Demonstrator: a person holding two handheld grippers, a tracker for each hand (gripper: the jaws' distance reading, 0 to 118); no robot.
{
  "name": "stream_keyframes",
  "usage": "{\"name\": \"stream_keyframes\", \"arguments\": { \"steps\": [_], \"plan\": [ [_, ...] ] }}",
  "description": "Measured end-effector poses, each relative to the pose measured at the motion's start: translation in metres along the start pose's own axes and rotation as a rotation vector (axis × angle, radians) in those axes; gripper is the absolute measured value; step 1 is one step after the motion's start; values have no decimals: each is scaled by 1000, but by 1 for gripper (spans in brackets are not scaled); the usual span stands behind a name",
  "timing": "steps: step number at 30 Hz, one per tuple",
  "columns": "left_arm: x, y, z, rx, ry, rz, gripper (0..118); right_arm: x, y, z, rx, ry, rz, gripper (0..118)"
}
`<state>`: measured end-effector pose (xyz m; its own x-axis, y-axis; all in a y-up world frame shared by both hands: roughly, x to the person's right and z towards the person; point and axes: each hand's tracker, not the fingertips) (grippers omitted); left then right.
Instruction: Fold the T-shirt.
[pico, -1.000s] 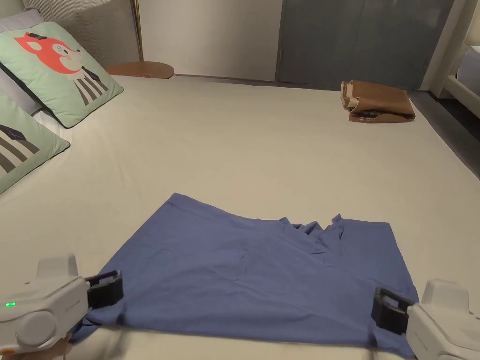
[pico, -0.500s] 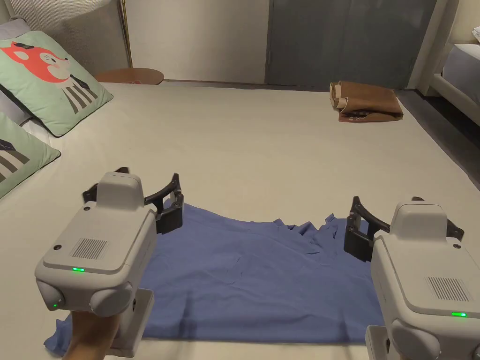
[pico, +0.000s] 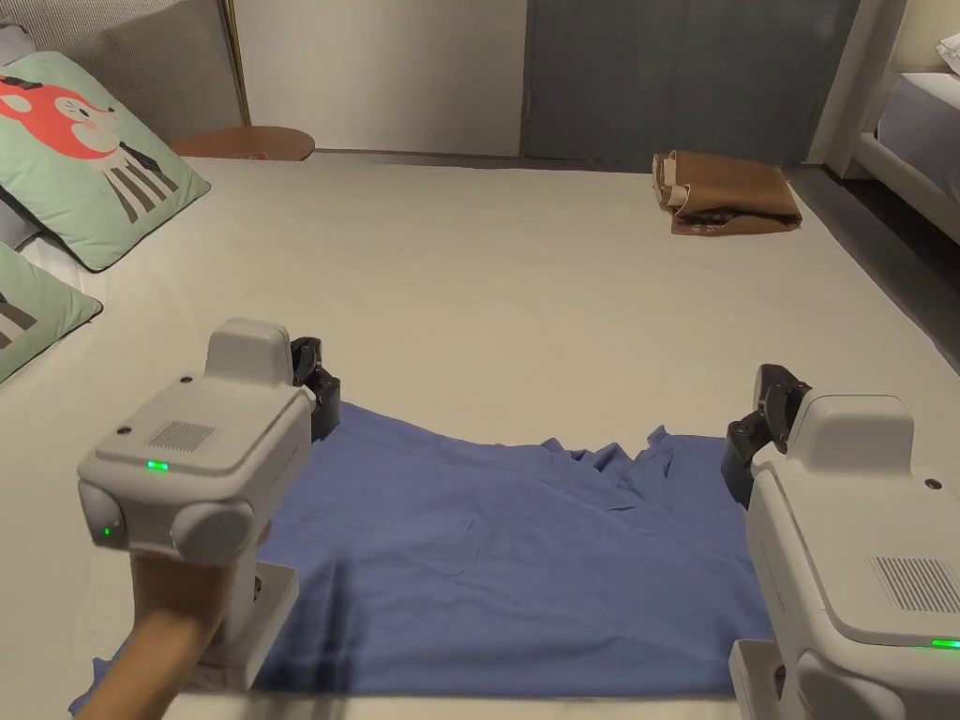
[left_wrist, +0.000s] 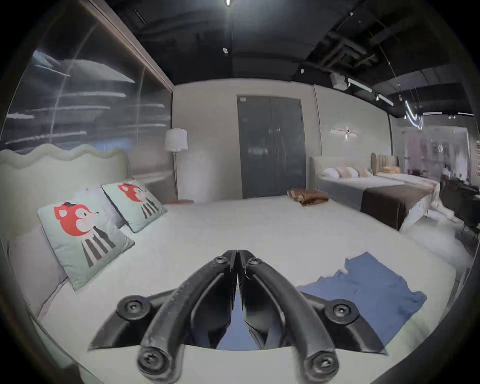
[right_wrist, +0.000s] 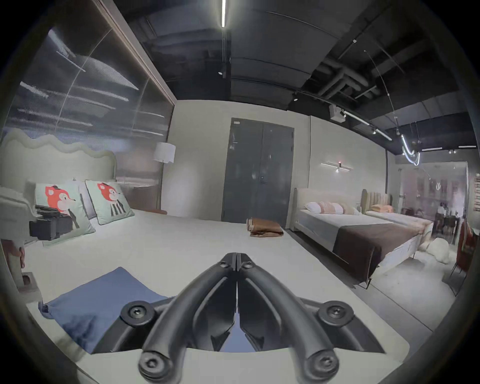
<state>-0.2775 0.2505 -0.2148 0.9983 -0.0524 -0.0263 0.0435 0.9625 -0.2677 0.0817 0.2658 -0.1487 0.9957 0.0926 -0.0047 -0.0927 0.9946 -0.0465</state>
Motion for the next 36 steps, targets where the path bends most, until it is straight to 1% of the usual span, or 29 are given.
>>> {"name": "stream_keyframes", "arguments": {
  "steps": [2, 5, 7, 10, 12, 13, 15, 16, 17, 18, 20, 23, 24, 25, 26, 27, 28, 29, 30, 31, 33, 36],
  "plan": [
    [-7, 6, -25, -71, -22, -9, 0, -1, 0, -8, 0, 2, 14, 0],
    [-25, 6, -68, -185, -135, 25, 0, -4, -1, -19, 8, -5, 57, 0],
    [-30, 5, -100, -276, -137, 21, 0, -3, -2, -28, 2, -6, 66, 0],
    [-40, -4, -149, -367, -132, 36, 0, -3, -6, -46, -10, -13, 86, 0],
    [-47, -10, -180, -413, -112, 70, 2, -2, -9, -58, -18, -19, 105, 0],
    [-51, -12, -196, -459, -108, 86, 14, 0, -11, -65, -26, -22, 108, 0],
    [-56, -18, -222, -512, -78, 115, 60, 1, -16, -76, -37, -29, 114, 0],
    [-58, -21, -235, -553, -75, 139, 88, 2, -19, -83, -42, -35, 121, 0],
    [-61, -25, -248, -587, -83, 167, 102, 3, -22, -90, -51, -42, 124, 0],
    [-61, -28, -256, -616, -91, 181, 105, 4, -24, -94, -58, -46, 124, 0],
    [-58, -36, -269, -604, -76, 176, 104, 6, -30, -104, -79, -48, 120, 0],
    [-55, -51, -288, -650, -53, 182, 102, 8, -39, -113, -107, -56, 115, 0],
    [-52, -55, -293, -678, -49, 175, 98, 8, -41, -116, -114, -59, 117, 0],
    [-47, -61, -297, -705, -52, 153, 88, 9, -43, -117, -121, -61, 117, 0],
    [-46, -67, -299, -721, -52, 131, 88, 10, -46, -117, -126, -63, 115, 0],
    [-41, -72, -300, -727, -52, 105, 84, 11, -47, -118, -131, -64, 115, 0],
    [-34, -77, -300, -743, -53, 71, 69, 12, -49, -118, -136, -65, 116, 0],
    [-26, -81, -298, -746, -55, 43, 51, 13, -51, -118, -144, -67, 122, 0],
    [-25, -84, -295, -724, -63, 16, 41, 15, -52, -118, -149, -67, 125, 0],
    [-21, -82, -290, -669, -39, -22, 37, 16, -53, -118, -154, -65, 125, 0],
    [-18, -79, -288, -684, -97, 10, 2, 20, -53, -116, -162, -68, 124, 0],
    [-21, -72, -279, -663, -78, 14, 1, 29, -52, -115, -177, -80, 102, 0]
  ]
}}
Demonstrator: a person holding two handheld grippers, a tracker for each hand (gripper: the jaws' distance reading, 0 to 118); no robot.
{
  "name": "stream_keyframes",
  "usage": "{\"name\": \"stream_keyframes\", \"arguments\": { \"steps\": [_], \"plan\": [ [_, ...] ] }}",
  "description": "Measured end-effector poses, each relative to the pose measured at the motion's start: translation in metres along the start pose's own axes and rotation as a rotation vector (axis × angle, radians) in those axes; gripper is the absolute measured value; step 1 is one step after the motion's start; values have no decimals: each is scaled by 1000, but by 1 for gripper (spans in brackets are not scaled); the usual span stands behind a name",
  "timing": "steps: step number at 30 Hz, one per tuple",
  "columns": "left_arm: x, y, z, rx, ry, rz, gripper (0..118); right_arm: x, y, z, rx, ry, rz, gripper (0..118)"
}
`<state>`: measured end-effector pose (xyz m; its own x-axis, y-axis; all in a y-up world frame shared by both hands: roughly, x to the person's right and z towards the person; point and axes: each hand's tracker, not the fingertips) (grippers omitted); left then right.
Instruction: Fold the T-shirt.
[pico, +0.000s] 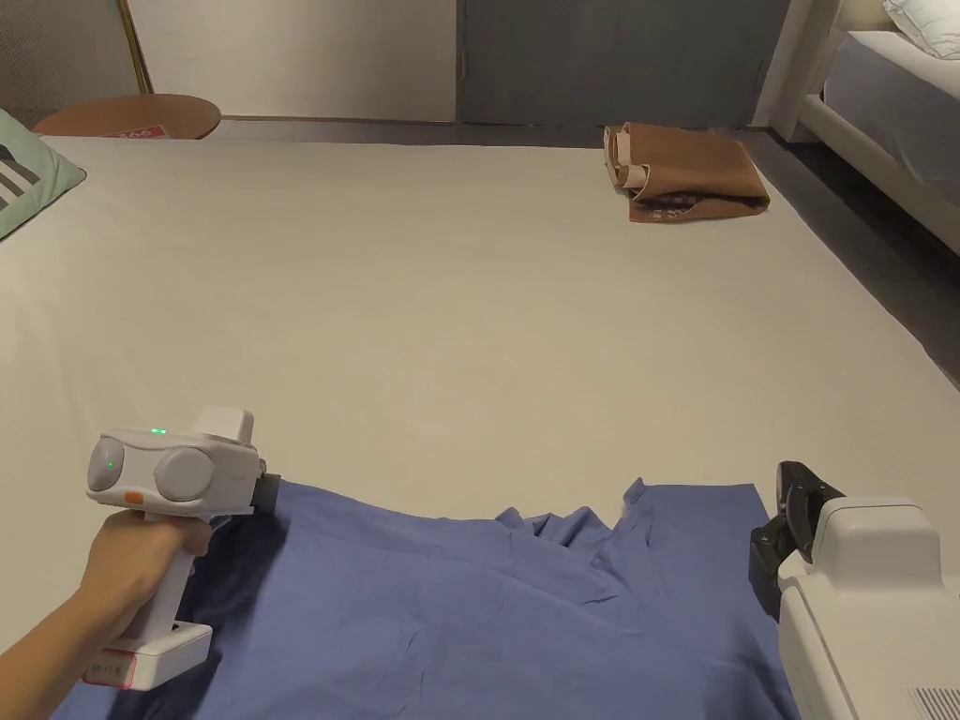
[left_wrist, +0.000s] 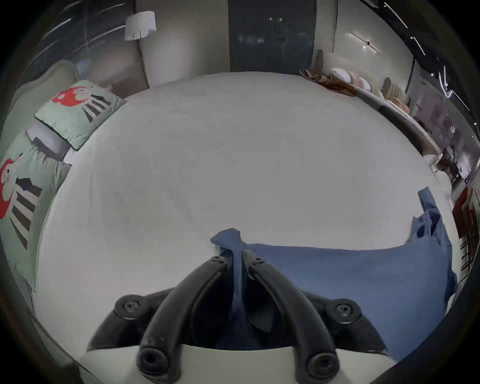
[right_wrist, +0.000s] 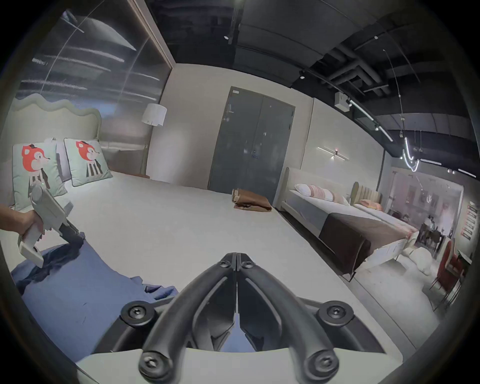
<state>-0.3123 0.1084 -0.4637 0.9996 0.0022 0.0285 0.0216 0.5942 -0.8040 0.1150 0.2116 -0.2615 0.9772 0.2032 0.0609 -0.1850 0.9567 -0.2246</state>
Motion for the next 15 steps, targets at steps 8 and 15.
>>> {"name": "stream_keyframes", "arguments": {
  "steps": [8, 15],
  "plan": [
    [-6, -6, 82, 191, -28, 9, 1, 48, -28, -46, -340, 21, -167, 42],
    [-11, -15, 135, 265, -68, 1, 1, 78, -86, -82, -569, 26, -363, 111]
  ]
}}
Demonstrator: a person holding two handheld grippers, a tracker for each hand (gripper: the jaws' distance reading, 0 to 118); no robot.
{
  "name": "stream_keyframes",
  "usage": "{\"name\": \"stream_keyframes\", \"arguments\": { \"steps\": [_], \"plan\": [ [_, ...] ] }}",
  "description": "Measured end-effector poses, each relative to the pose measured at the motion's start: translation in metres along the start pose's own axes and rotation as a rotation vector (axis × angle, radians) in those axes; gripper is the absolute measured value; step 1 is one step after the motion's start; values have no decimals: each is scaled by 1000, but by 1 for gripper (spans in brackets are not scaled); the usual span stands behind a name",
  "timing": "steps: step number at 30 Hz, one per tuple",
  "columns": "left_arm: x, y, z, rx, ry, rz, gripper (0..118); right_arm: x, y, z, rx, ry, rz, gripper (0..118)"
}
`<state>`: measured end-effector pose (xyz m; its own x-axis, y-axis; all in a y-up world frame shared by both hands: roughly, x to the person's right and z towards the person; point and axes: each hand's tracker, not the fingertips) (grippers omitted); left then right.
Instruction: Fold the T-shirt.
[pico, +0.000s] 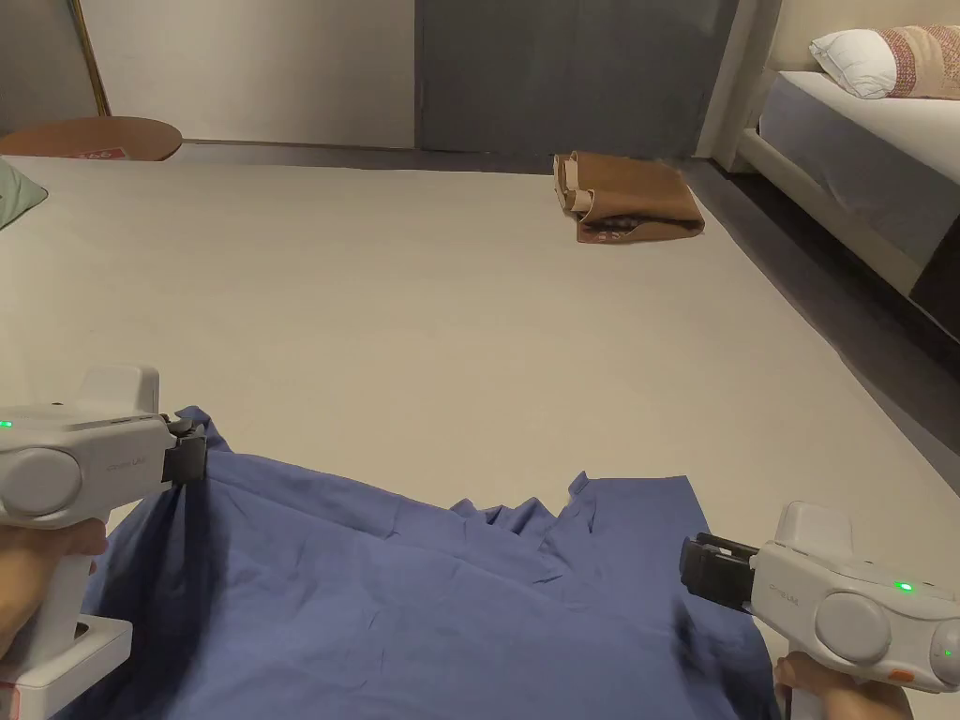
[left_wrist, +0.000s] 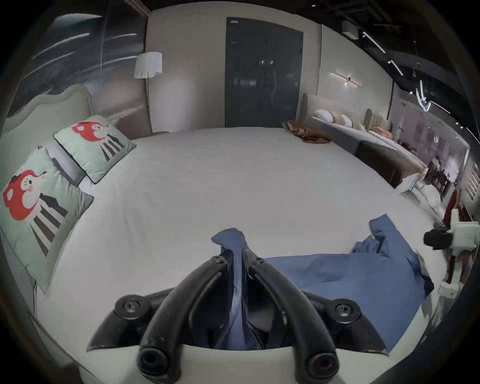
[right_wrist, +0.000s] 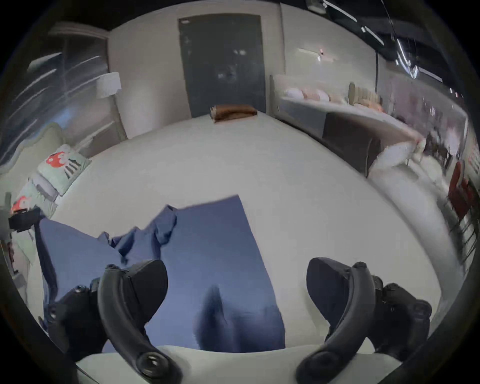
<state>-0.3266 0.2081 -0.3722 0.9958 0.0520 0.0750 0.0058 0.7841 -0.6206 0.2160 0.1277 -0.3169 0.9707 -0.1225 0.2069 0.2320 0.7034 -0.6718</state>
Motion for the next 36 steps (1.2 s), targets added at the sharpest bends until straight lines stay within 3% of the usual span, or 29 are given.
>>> {"name": "stream_keyframes", "arguments": {
  "steps": [3, 7, 10, 11, 12, 13, 14, 18, 21, 25, 27, 36],
  "plan": [
    [0, 0, 10, 17, -3, 1, 1, -1, -11, -3, -105, -33, -20, 108],
    [2, -3, 18, 30, -3, 10, 1, -7, -23, -18, -197, -61, 33, 96],
    [1, -8, 23, 36, -14, 37, 1, -12, -30, -18, -185, -39, 58, 58],
    [2, -9, 25, 36, -16, 36, 1, -14, -30, -13, -156, -61, 89, 51],
    [3, -11, 27, 35, -17, 37, 1, -17, -31, -9, -142, -69, 104, 38],
    [2, -12, 29, 36, -17, 39, 1, -19, -31, -7, -142, -71, 141, 13],
    [1, -13, 30, 36, -17, 39, 1, -21, -31, 0, -138, -78, 154, 6],
    [-2, -12, 41, 51, -7, 49, 1, -13, -22, 19, -2, -75, 125, 6],
    [-6, -7, 53, 86, 14, 55, 1, -20, -5, 40, 93, -89, 219, 5],
    [-11, 14, 79, 163, 30, 69, 1, -35, 28, 72, 272, -71, 263, 5],
    [-13, 28, 90, 193, 56, 72, 1, -47, 53, 84, 304, -102, 331, 5],
    [-31, 116, 145, 430, 155, 97, 1, -96, 180, 142, 639, -27, 372, 5]
  ]
}}
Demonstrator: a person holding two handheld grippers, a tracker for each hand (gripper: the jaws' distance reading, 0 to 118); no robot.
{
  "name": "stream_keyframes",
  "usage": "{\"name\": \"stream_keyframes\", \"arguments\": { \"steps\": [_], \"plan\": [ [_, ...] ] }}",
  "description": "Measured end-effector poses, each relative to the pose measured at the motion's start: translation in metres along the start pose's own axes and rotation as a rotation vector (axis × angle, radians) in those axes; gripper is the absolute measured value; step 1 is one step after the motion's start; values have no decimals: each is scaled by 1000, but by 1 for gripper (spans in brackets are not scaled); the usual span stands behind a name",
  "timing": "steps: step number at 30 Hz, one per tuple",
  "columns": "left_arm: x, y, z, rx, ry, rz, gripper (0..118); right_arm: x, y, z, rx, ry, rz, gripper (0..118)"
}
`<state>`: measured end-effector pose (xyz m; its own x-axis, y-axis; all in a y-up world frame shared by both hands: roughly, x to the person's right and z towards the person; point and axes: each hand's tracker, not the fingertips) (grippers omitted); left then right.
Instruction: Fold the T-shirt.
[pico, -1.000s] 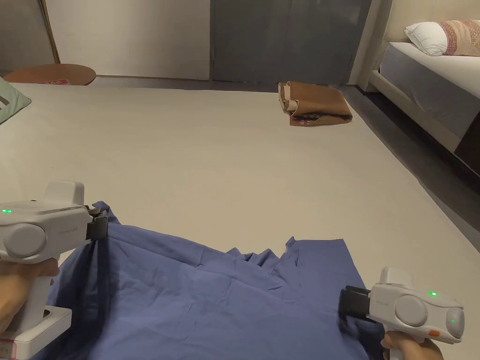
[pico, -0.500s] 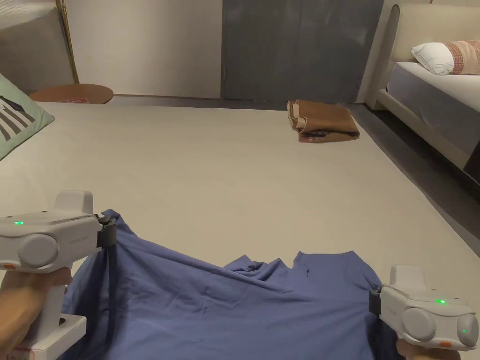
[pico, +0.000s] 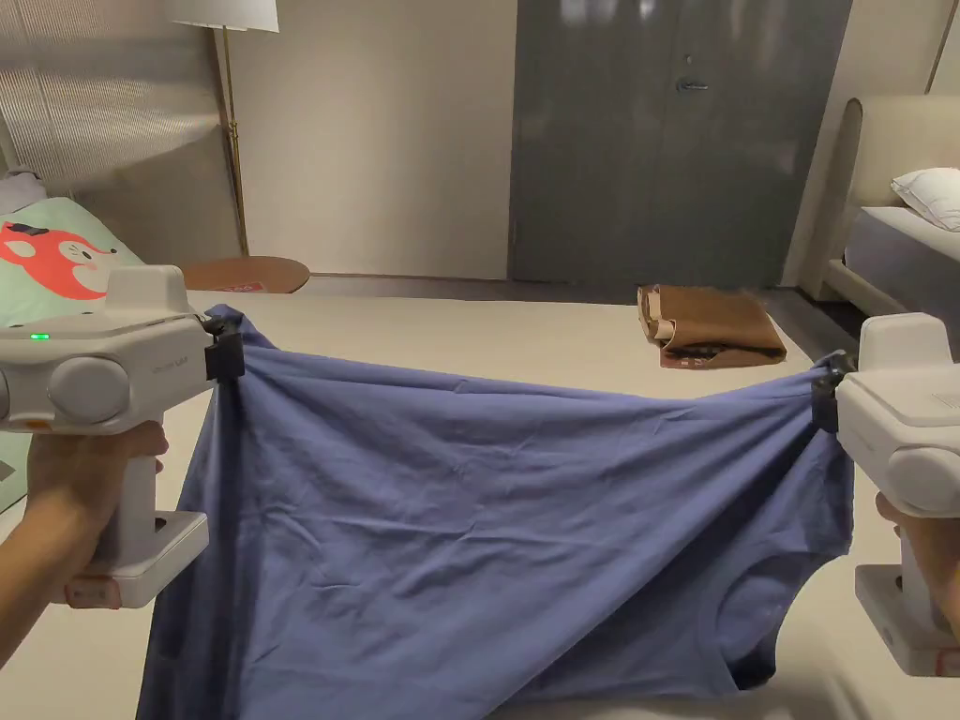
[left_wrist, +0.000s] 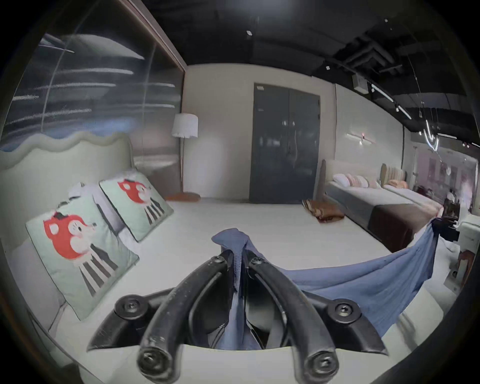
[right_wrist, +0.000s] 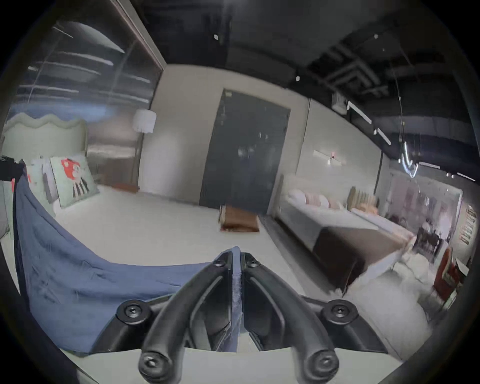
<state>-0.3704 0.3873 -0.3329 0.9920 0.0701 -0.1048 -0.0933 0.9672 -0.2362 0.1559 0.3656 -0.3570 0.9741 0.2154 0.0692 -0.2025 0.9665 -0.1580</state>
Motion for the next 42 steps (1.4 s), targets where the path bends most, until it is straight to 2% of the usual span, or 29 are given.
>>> {"name": "stream_keyframes", "arguments": {
  "steps": [3, 6, 8, 13, 21, 28, 33, 38, 42],
  "plan": [
    [-4, 39, -7, 72, 51, 9, 1, 1, 50, -9, 87, 12, -22, 5],
    [-3, 74, -17, 166, 126, -8, 1, 1, 88, -31, 190, 25, -71, 5],
    [-2, 95, -26, 214, 145, 31, 1, 0, 112, -46, 221, 16, -107, 5],
    [10, 139, -54, 318, 223, -24, 1, -5, 166, -80, 308, -14, -95, 5],
    [22, 161, -88, 384, 238, 2, 1, -3, 206, -113, 393, -31, -157, 5],
    [20, 114, -134, 312, 241, -61, 1, -15, 155, -143, 332, -17, -143, 5],
    [15, 54, -159, 189, 227, -58, 1, -25, 89, -163, 176, 15, -127, 5],
    [8, -22, -164, 54, 210, -43, 1, -32, 8, -156, 29, 53, -148, 5],
    [0, -84, -142, -26, 184, 6, 1, -31, -54, -137, -73, 84, -161, 5]
  ]
}}
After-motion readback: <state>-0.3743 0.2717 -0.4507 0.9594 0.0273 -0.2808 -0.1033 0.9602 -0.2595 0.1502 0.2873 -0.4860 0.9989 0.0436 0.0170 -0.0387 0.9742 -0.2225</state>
